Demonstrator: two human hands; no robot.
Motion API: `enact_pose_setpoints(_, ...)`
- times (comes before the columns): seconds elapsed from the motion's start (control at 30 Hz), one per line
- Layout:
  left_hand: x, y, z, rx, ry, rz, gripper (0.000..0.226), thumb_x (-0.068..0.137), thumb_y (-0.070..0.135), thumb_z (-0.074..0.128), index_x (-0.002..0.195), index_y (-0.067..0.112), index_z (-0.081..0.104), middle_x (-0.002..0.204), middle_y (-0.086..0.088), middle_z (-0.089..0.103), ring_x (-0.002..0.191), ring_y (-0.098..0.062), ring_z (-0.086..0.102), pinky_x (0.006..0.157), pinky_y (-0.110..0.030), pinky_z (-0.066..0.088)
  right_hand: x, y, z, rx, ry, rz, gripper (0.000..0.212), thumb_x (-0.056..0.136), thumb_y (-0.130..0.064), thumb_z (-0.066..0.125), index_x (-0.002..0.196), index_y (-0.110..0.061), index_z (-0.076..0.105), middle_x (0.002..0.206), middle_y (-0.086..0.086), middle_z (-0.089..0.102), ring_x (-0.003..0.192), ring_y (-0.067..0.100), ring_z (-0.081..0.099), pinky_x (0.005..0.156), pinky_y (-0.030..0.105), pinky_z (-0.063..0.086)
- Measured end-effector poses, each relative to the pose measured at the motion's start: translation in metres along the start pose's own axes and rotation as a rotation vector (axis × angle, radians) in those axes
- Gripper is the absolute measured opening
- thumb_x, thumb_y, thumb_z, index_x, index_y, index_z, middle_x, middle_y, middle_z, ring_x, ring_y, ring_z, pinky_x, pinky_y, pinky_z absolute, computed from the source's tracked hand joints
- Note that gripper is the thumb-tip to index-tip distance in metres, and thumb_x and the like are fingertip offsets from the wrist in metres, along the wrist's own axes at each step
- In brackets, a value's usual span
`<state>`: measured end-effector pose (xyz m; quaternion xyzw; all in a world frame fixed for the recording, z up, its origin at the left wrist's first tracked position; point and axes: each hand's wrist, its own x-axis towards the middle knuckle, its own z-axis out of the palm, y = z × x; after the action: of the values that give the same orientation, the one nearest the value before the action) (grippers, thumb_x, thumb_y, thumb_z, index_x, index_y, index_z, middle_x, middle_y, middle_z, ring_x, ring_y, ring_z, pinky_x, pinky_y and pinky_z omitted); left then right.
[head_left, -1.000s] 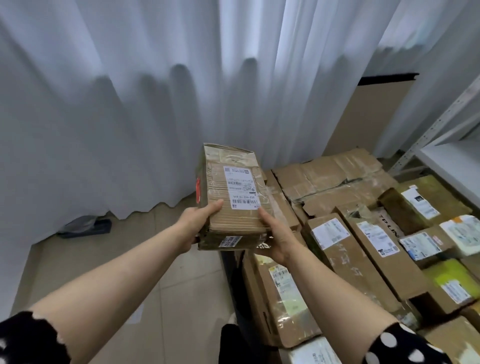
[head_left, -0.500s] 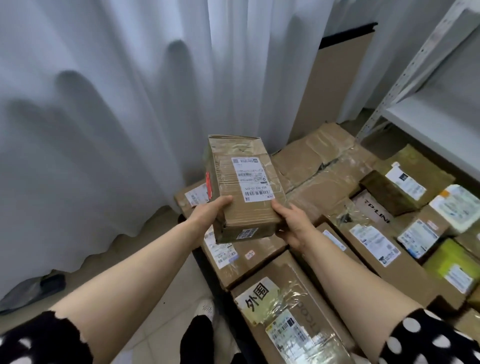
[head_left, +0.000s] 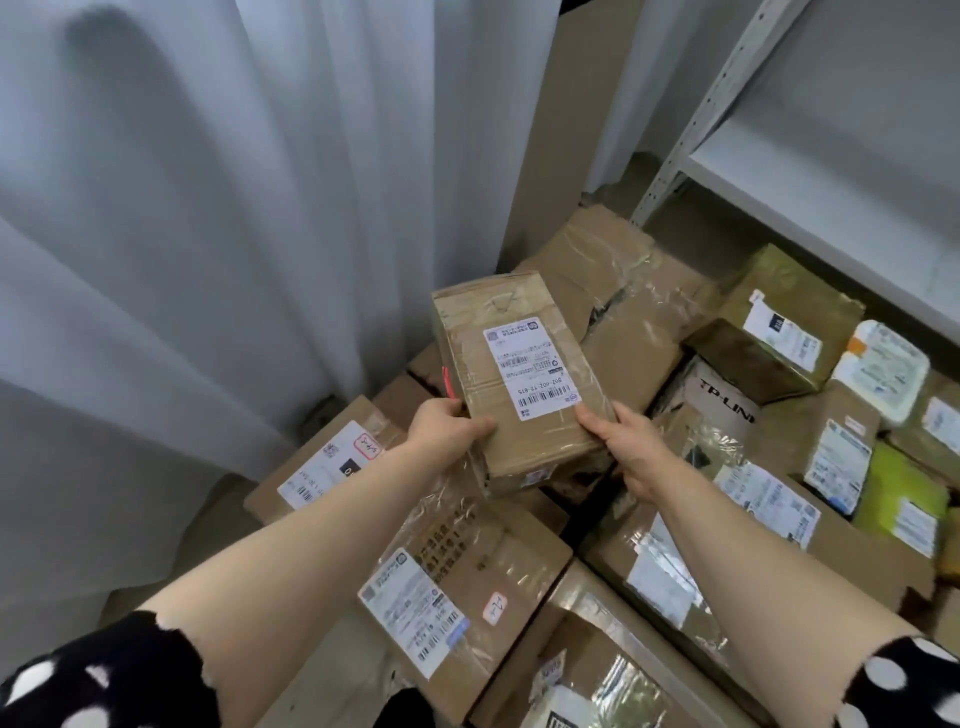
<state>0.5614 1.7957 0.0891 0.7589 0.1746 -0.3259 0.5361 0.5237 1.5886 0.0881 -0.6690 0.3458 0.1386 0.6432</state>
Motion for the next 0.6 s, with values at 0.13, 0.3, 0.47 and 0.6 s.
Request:
enact_pose_setpoints(0.13,0.035,-0.010,0.000,0.040,0.020,-0.017,0.022,0.082,0.025,0.072,0.102,0.014,0.070,0.096,-0.004,0.071,0.091,-0.022,0.067,0.082,-0.034,0.054,0.039,0.008,-0.005,-0.058,0.013,0.015,0.031,0.087,-0.016,0.068,0.116,-0.008,0.061,0.094,0.001,0.066,0.079,0.012,0.061,0.076,0.024,0.051)
enact_pose_setpoints(0.3,0.076,-0.016,-0.030,0.248,0.250,0.034,0.015,0.090,0.021,0.053,0.083,0.017,0.066,0.084,-0.004,0.065,0.087,-0.026,0.059,0.068,-0.030,0.046,0.089,0.008,0.002,-0.129,-0.077,0.047,0.031,0.087,-0.005,0.064,0.117,-0.009,0.059,0.092,0.001,0.066,0.077,0.011,0.060,0.061,0.014,0.052)
enact_pose_setpoints(0.47,0.116,-0.042,-0.068,0.454,0.457,-0.003,0.037,0.092,0.017,0.043,0.125,0.008,0.058,0.127,-0.019,0.057,0.119,-0.036,0.051,0.097,-0.038,0.041,0.133,0.012,0.014,-0.245,-0.196,0.105,0.033,0.085,0.001,0.064,0.117,-0.008,0.059,0.095,0.003,0.066,0.088,0.016,0.061,0.067,0.012,0.051)
enact_pose_setpoints(0.6,0.140,-0.058,-0.076,0.445,0.433,-0.081,0.041,0.096,0.030,0.034,0.126,0.010,0.054,0.128,-0.016,0.057,0.120,-0.035,0.050,0.104,-0.044,0.037,0.151,0.016,0.025,-0.261,-0.255,0.146,0.028,0.087,0.004,0.059,0.113,-0.007,0.059,0.097,0.005,0.066,0.084,0.014,0.061,0.069,0.012,0.053)
